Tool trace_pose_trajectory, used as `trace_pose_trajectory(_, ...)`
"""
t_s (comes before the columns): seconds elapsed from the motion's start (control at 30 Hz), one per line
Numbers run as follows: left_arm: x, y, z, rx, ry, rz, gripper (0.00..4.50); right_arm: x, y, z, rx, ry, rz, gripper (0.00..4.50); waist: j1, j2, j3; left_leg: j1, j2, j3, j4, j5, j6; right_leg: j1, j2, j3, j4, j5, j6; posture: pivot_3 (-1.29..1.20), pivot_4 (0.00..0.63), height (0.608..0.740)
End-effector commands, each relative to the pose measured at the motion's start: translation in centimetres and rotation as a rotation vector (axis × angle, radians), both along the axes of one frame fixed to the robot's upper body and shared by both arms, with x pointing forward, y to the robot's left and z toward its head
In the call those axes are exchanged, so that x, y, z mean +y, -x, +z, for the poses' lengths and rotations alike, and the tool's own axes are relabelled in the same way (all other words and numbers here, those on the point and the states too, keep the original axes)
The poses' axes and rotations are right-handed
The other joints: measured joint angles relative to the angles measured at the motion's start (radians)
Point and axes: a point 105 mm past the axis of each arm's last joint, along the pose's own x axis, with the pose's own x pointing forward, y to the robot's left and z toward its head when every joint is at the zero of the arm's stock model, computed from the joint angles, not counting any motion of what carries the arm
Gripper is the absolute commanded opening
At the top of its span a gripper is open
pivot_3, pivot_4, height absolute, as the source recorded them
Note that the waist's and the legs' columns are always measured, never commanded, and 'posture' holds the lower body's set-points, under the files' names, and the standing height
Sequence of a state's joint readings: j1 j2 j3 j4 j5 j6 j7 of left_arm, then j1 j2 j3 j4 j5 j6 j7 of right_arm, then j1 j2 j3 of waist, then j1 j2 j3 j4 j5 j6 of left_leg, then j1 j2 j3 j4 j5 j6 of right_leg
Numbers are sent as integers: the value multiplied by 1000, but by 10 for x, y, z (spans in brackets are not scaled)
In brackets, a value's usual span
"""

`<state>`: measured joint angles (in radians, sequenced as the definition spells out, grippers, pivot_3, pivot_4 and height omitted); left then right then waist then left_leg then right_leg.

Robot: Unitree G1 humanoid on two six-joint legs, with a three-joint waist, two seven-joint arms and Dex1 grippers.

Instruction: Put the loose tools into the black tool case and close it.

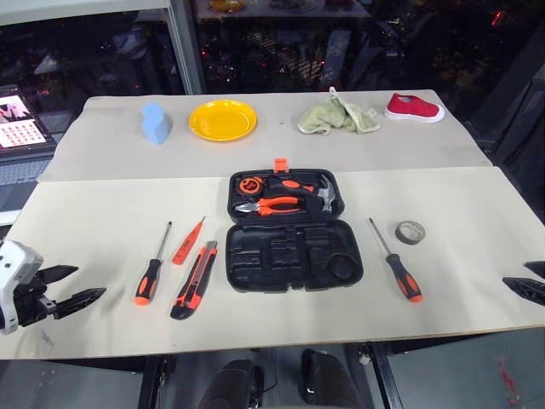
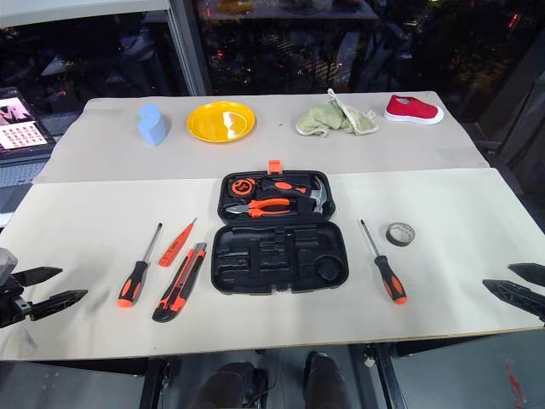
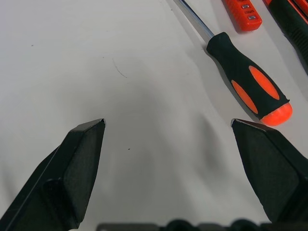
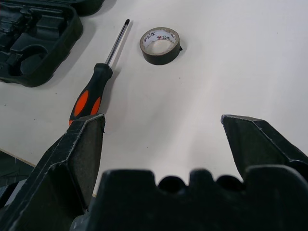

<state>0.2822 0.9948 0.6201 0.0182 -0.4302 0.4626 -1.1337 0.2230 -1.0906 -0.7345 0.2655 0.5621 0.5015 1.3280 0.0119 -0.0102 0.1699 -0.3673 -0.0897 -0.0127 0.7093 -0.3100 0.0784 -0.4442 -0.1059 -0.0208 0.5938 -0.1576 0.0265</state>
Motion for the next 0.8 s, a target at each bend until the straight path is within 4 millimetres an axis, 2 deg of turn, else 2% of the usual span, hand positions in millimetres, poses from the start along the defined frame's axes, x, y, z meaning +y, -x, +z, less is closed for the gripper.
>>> trace_pose_trajectory(0.03,3,-7,7,-24,-40,-2,4500,-4,1,8,-49,32,-10,4469,0,0,0,0,0,0,0,0,0,0,0,0,0,0,0,0,150,740)
trace_pose_trajectory(0.13,-2,-18,7,-49,-38,15,4500,-7,-1,8,-75,74,-29,4469,4,0,0,0,0,0,0,0,0,0,0,0,0,0,0,0,150,740)
trace_pose_trajectory(0.23,-14,-27,10,-33,-15,53,4500,11,-11,27,-143,94,35,4469,3,0,0,0,0,1,0,0,0,0,0,1,0,1,1,0,150,740)
trace_pose_trajectory(0.37,-41,-35,20,66,-18,102,4500,66,-17,49,-198,99,221,4469,-2,0,1,0,0,1,0,0,0,-1,1,3,1,1,1,0,150,740)
trace_pose_trajectory(0.5,-53,-36,14,203,-24,180,4500,120,-14,60,-245,87,388,4469,-1,0,1,0,1,0,0,1,-2,-2,7,5,2,1,1,0,150,740)
trace_pose_trajectory(0.6,-67,-34,9,266,-26,151,4500,164,-6,70,-287,60,537,4469,-1,0,1,0,1,1,0,6,-10,-3,10,5,2,1,1,0,150,740)
trace_pose_trajectory(0.8,-65,-35,-2,327,-81,192,4500,224,6,79,-339,18,732,4469,1,-3,2,-3,1,1,-1,6,-11,-6,8,6,2,4,-3,0,150,740)
